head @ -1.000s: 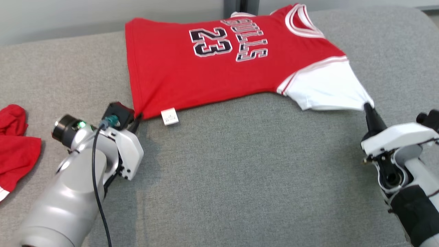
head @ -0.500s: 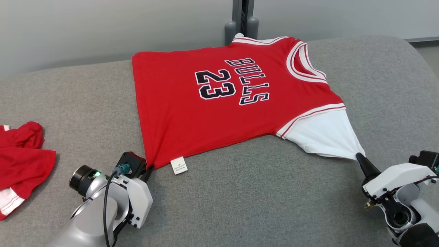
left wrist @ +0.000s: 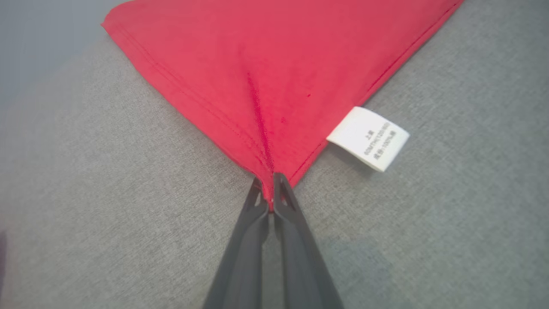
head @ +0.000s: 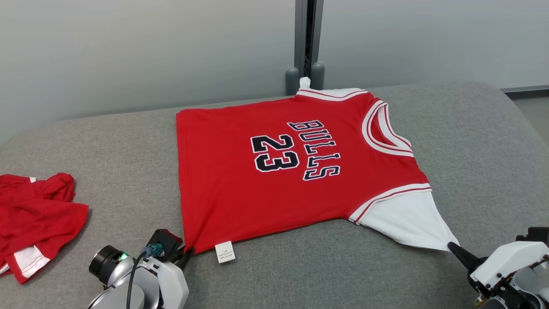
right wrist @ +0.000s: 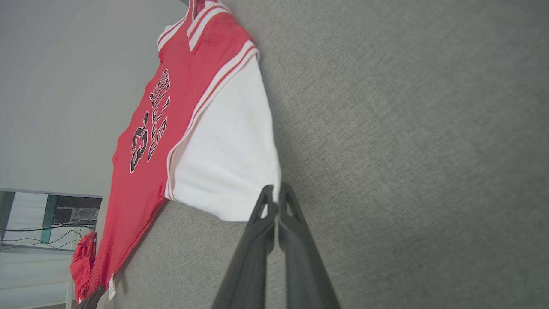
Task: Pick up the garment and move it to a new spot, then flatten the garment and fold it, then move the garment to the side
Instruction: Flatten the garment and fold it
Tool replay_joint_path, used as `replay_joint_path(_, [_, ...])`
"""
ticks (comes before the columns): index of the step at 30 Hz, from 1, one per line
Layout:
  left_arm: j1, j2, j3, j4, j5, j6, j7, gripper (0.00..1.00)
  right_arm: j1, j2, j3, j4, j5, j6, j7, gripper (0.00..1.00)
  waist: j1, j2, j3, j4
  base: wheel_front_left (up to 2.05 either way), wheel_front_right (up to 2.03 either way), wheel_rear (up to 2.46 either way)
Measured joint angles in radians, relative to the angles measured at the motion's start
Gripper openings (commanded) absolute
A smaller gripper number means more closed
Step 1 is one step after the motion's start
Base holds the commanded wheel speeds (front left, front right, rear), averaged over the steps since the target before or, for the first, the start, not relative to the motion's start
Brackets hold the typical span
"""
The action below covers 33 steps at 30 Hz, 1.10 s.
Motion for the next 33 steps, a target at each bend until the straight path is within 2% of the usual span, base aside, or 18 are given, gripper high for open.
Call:
replay_joint_path(5, [0.040,0.037,-0.001,-0.082,-0.012,0.016,0.025,0.00,0.054,-0.051,-0.021,-0.078,0.063,0.000,0.111,0.00,0.0000,0.0000,-0.020,0.005,0.00,0.00,0.00])
replay_joint_path(14, [0.124,0.127,0.001,-0.263,-0.051,0.047,0.116,0.00,0.159,-0.120,-0.019,-0.203,0.110,0.000,0.219,0.00,0.0000,0.0000,-0.015,0.009,0.00,0.00,0.00])
replay_joint_path(24, [0.226,0.296,-0.019,-0.592,-0.092,0.045,0.255,0.00,0.252,-0.231,-0.031,-0.348,0.164,0.000,0.290,0.00,0.0000,0.0000,-0.004,0.015,0.00,0.00,0.00])
replay_joint_path(32, [0.307,0.440,-0.006,-0.877,-0.201,0.052,0.410,0.00,0.345,-0.362,-0.016,-0.488,0.207,0.000,0.332,0.00,0.0000,0.0000,0.011,0.025,0.00,0.00,0.00])
replay_joint_path(33, [0.307,0.440,-0.006,-0.877,-0.201,0.052,0.410,0.00,0.345,-0.362,-0.016,-0.488,0.207,0.000,0.332,0.00,0.0000,0.0000,0.011,0.025,0.00,0.00,0.00])
